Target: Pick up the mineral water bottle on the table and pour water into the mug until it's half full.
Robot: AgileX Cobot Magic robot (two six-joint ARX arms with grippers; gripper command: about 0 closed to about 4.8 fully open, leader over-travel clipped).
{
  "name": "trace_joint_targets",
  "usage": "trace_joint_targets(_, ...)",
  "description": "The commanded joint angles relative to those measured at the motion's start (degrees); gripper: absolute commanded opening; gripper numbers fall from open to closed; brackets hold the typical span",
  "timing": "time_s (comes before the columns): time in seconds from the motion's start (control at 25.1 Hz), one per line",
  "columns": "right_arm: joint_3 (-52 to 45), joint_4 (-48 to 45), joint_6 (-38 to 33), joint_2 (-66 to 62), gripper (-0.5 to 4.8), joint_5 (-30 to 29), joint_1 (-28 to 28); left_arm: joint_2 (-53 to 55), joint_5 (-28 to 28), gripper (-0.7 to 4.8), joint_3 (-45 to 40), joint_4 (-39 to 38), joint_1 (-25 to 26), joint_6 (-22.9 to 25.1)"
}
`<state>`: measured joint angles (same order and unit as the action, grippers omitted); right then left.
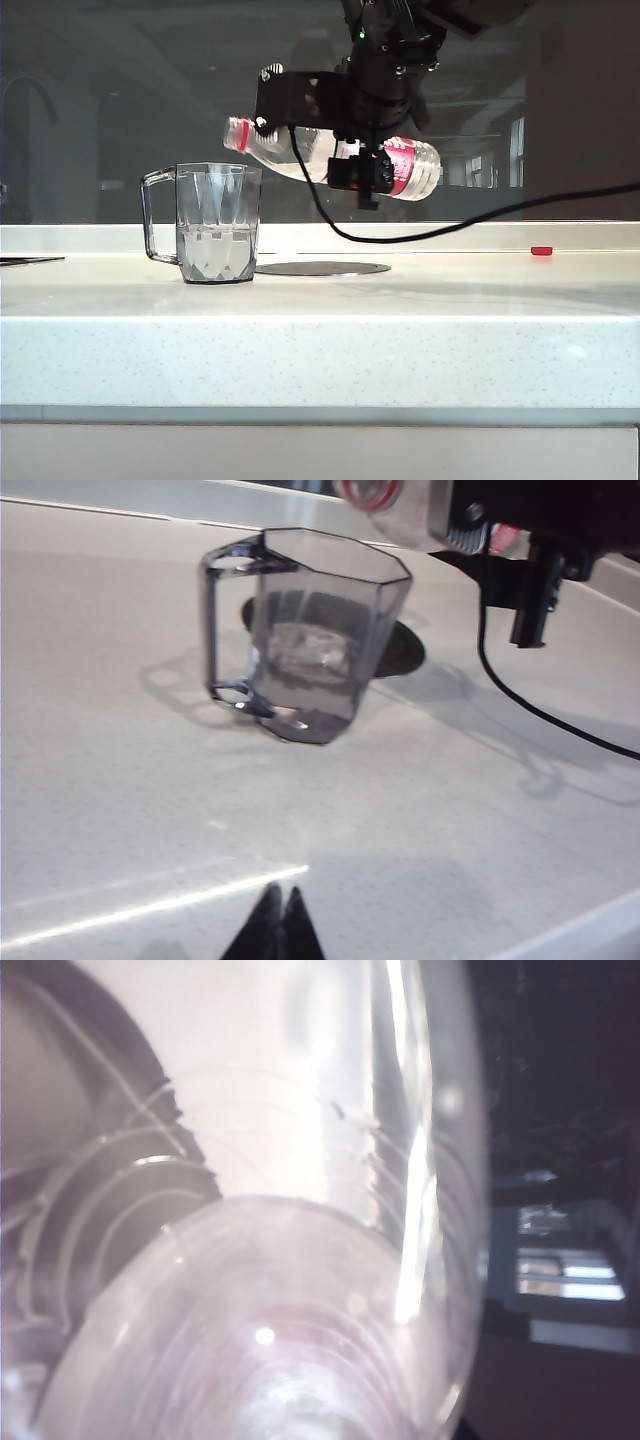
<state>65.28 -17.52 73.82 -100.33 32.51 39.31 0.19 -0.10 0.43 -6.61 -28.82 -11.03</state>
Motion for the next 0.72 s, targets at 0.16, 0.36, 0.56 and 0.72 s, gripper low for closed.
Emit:
trace_joint_targets(0.16,0.46,-1.68,-9.92,1.03,3.05,3.08,0.81,0.04,-1.86,-0.05,0.15,0.72,0.00,0.57)
trace_joint_targets(0.36,0.46,5.60,-28.37,4.90,3.05,3.32,1.01,0.04,-1.88,-0.04,0.15,0.74,0.02,0.55)
trace_joint_targets(0.56,-1.49,8.57,-48.24,10.93,2.74,-3.23,-0.76,0.04,-1.88,-0.05,0.15,1.42,0.02,0.57)
trace_joint_targets(0.72,-7.56,5.03,-54.95,14.75,2.73,-5.66,-2.78,0.02,-1.86,-0.04,0.17,2.49,0.02,0.55)
